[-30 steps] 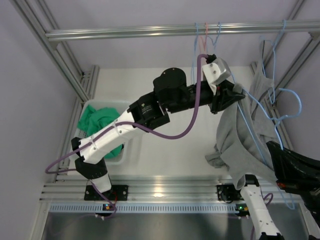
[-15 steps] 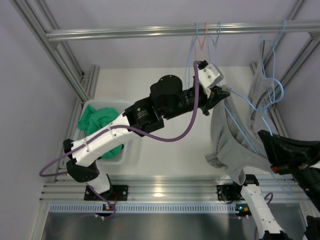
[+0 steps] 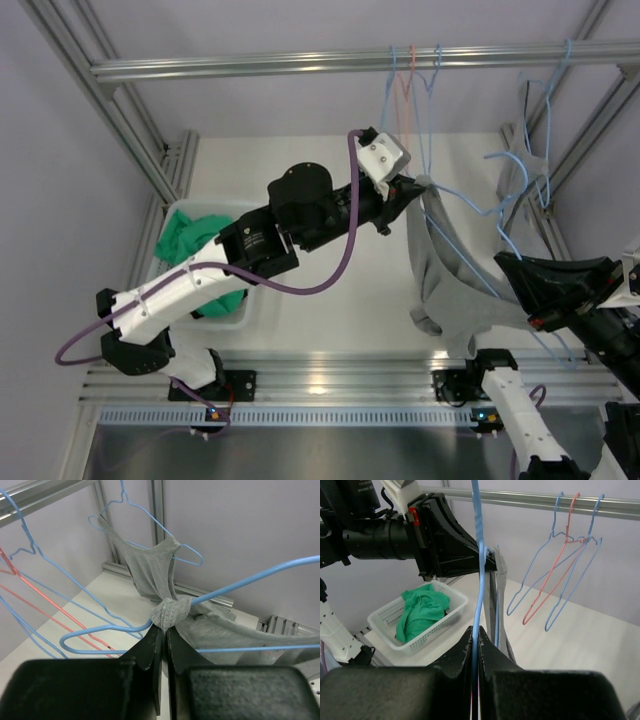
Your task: Remove the tank top from the hanger
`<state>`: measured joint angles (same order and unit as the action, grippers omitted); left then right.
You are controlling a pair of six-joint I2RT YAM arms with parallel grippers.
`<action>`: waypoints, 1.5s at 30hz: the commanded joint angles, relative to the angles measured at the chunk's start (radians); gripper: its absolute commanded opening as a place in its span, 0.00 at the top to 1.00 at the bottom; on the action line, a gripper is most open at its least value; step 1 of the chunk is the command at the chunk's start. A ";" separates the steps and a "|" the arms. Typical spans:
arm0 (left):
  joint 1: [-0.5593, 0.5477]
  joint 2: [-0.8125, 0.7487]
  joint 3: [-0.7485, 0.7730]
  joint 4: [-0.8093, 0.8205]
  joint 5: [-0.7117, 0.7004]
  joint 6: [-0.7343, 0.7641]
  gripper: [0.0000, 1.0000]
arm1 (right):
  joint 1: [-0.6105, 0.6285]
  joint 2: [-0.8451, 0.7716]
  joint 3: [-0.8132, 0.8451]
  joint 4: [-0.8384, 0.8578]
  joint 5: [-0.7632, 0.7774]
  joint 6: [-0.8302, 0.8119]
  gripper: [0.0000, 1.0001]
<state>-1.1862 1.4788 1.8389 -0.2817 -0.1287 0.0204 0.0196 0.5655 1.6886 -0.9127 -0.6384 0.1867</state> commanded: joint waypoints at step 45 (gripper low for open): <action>0.008 -0.434 -0.157 0.050 -0.387 -0.123 1.00 | 0.365 0.220 0.026 0.012 -0.102 -0.254 1.00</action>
<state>-1.1881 1.1198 1.7161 -0.2893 -0.5556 -0.1272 0.3679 0.7136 1.7100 -0.9092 -0.7532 -0.0895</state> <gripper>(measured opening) 0.030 0.007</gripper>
